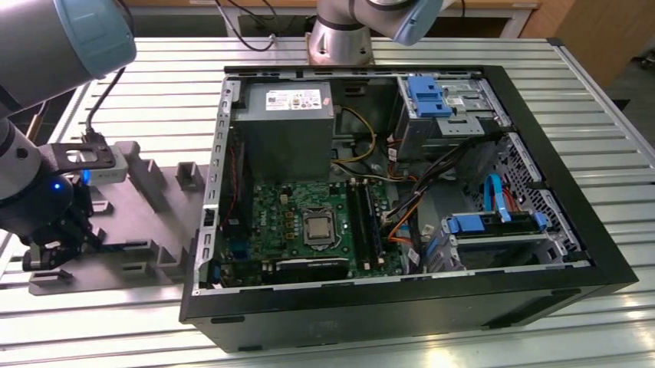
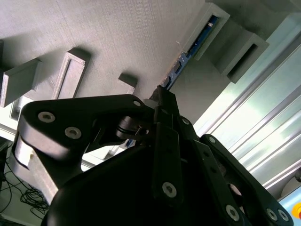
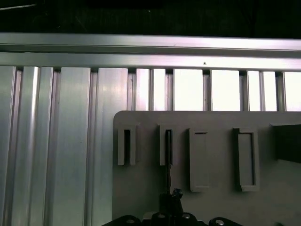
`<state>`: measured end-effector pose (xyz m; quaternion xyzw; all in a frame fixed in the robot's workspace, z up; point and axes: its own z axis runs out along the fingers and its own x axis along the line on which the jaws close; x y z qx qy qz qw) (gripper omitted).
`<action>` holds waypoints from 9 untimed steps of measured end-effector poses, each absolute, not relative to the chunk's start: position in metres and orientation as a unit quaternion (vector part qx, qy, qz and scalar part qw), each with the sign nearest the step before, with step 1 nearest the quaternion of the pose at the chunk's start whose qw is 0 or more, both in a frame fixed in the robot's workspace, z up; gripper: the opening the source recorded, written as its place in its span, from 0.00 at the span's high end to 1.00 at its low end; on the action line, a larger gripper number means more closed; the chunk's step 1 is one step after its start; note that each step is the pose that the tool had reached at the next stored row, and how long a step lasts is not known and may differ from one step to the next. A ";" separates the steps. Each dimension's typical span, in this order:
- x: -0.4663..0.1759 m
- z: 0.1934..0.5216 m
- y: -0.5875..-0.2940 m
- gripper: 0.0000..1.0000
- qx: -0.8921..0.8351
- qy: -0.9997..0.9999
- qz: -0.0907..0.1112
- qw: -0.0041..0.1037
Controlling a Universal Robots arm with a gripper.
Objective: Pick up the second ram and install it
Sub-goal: 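Pick up the second ram and move it above second insertion slot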
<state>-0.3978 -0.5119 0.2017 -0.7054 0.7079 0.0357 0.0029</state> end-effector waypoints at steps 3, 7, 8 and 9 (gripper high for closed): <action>-0.398 0.202 -0.512 0.89 -0.706 0.707 0.036 0.003; -0.398 0.204 -0.512 0.89 -0.706 0.707 0.036 0.003; -0.398 0.205 -0.512 0.89 -0.706 0.707 0.036 0.003; -0.398 0.206 -0.512 0.89 -0.706 0.707 0.036 0.003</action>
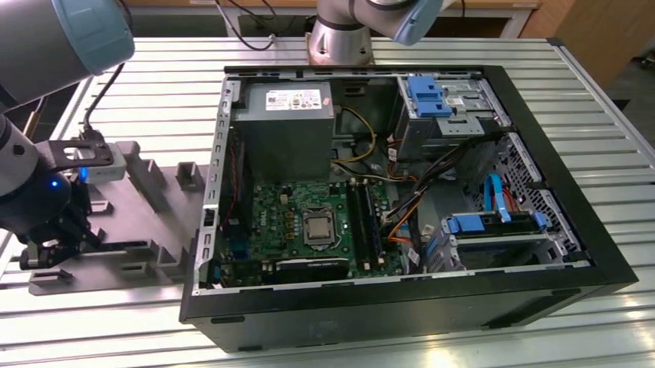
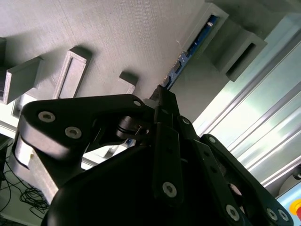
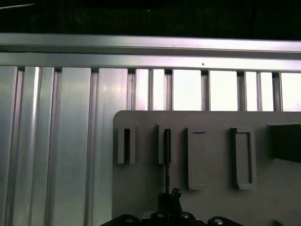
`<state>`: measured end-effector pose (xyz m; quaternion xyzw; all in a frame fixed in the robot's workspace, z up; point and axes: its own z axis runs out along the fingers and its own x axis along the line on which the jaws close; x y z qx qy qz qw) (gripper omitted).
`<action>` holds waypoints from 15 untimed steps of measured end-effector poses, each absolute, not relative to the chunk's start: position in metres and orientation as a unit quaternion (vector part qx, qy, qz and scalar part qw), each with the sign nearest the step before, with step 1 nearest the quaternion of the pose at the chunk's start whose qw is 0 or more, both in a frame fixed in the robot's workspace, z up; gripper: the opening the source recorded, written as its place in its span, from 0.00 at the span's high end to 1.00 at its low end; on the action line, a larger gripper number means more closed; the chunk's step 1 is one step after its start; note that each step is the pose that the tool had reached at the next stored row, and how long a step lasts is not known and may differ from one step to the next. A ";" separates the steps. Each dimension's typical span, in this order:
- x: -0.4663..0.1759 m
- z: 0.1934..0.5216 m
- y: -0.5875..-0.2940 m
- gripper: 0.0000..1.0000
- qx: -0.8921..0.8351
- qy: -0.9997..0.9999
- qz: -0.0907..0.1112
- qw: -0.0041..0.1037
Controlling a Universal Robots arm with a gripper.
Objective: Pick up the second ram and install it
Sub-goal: 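Pick up the second ram and move it above second insertion slot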
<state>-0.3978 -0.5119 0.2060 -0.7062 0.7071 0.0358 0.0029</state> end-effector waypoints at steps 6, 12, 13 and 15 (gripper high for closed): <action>-0.398 0.206 -0.512 0.89 -0.706 0.707 0.036 0.003; -0.398 0.208 -0.512 0.89 -0.706 0.707 0.036 0.003; -0.398 0.208 -0.512 0.89 -0.706 0.707 0.036 0.003; -0.398 0.209 -0.512 0.89 -0.706 0.707 0.036 0.003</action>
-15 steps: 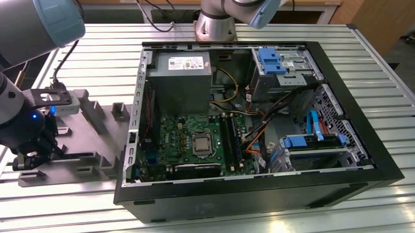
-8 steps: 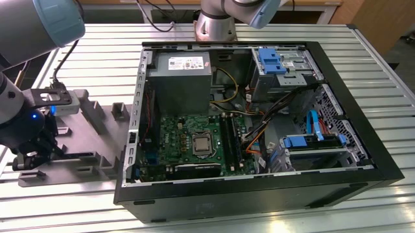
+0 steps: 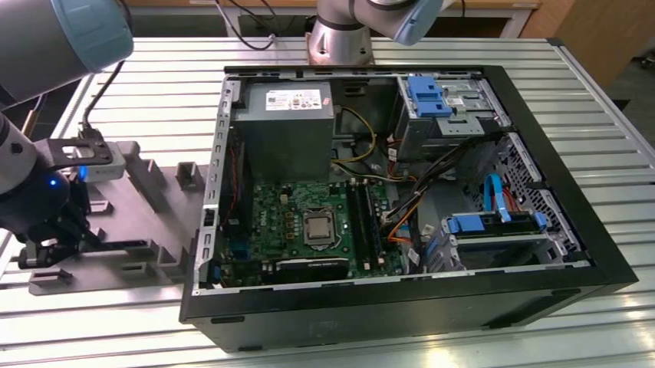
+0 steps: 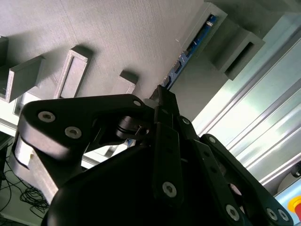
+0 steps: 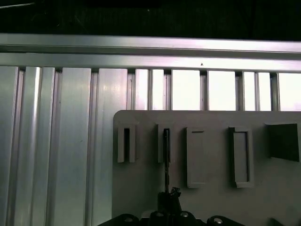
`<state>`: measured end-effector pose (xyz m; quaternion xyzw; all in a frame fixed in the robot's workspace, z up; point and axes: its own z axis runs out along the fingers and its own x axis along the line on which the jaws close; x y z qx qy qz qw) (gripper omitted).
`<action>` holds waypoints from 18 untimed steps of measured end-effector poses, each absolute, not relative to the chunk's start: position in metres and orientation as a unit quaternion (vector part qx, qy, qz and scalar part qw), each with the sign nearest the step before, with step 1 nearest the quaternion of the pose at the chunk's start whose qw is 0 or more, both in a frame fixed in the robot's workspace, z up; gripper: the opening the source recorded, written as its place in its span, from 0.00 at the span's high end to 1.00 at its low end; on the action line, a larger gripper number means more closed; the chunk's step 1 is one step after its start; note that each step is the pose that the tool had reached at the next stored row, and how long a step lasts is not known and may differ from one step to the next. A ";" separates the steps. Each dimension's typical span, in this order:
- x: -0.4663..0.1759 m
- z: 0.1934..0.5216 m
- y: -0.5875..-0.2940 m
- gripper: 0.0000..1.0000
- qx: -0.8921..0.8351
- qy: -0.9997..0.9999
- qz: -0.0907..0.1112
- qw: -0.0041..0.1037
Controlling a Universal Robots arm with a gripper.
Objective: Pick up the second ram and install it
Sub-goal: 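Pick up the second ram and move it above second insertion slot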
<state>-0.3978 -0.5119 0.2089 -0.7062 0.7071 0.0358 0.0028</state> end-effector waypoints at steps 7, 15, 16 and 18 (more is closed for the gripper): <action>-0.398 0.212 -0.512 0.89 -0.706 0.707 0.036 0.003; -0.398 0.217 -0.512 0.89 -0.706 0.707 0.036 0.003; -0.398 0.217 -0.512 0.89 -0.706 0.707 0.036 0.003; -0.398 0.218 -0.512 0.89 -0.706 0.707 0.036 0.003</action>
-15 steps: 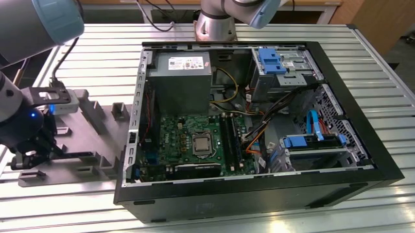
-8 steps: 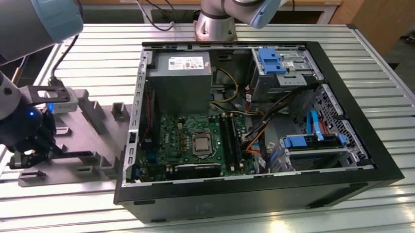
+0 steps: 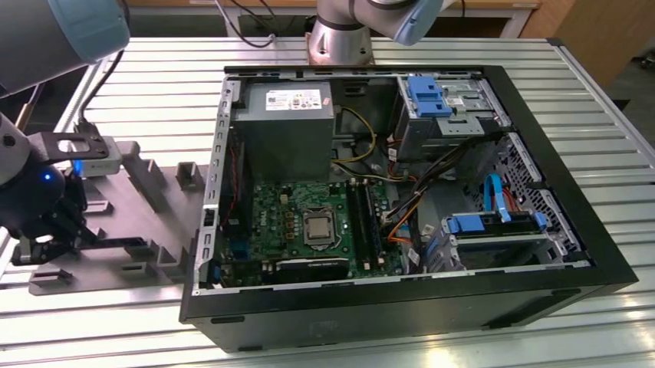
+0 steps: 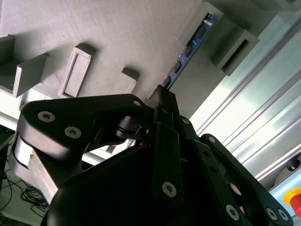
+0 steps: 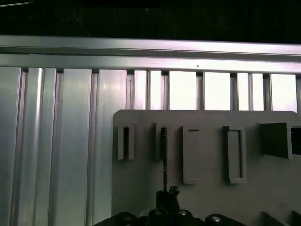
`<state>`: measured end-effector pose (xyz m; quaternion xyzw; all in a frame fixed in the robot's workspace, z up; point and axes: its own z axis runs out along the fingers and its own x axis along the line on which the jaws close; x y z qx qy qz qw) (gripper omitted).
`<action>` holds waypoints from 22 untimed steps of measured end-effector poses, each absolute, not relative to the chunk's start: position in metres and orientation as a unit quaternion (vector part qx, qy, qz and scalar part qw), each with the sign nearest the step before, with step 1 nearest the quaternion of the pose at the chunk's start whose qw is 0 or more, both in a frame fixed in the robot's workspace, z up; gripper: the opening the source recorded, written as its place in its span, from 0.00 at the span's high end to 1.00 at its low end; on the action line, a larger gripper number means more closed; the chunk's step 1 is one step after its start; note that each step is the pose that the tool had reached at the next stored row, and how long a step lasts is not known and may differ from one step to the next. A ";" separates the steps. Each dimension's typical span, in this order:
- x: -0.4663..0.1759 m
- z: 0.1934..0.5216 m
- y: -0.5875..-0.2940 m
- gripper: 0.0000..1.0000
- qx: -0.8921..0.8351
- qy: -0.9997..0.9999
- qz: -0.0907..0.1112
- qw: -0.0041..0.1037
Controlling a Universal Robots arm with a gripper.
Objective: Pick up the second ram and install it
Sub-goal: 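Pick up the second ram and move it above second insertion slot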
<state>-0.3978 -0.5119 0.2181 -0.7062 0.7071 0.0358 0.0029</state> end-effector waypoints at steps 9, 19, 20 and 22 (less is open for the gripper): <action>-0.398 0.223 -0.512 0.89 -0.706 0.707 0.036 0.003; -0.398 0.229 -0.512 0.89 -0.706 0.707 0.036 0.003; -0.398 0.230 -0.512 0.89 -0.706 0.707 0.036 0.003; -0.398 0.231 -0.512 0.89 -0.706 0.707 0.036 0.004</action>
